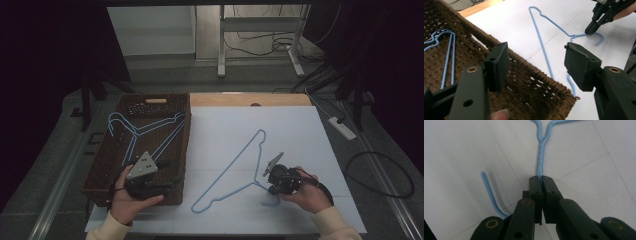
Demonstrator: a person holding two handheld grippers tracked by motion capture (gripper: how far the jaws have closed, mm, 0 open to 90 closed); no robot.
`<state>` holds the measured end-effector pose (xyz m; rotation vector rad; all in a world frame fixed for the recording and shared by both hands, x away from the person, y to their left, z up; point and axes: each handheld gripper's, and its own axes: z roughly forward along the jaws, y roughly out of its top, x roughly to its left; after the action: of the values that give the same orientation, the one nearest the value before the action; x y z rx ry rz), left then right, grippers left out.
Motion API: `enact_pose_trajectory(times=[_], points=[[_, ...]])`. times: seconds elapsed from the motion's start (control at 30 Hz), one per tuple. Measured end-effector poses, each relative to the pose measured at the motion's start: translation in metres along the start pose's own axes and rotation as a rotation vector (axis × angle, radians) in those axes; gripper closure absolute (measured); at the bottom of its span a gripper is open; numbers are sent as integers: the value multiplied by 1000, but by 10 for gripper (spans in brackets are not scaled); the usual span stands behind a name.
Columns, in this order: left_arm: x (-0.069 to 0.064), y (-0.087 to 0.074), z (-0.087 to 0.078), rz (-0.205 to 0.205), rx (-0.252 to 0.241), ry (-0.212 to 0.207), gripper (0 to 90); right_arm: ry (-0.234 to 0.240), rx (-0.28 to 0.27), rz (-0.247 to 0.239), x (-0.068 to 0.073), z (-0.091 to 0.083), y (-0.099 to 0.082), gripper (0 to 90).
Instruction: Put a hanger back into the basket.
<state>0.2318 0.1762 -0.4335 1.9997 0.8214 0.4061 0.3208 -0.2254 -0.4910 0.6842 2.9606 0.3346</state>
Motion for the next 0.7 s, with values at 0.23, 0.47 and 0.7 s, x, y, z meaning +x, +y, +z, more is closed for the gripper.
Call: enact_pose_trajectory(times=[0.23, 0.47, 0.7], points=[[-5, 3, 2, 11, 1, -9, 371, 15, -11, -3, 1, -5, 1, 879], [-12, 6, 5, 25, 10, -30, 370, 11, -43, 1, 2, -19, 2, 879], [-22, 10, 13, 42, 27, -52, 369, -10, -56, -15, 5, -31, 6, 879]])
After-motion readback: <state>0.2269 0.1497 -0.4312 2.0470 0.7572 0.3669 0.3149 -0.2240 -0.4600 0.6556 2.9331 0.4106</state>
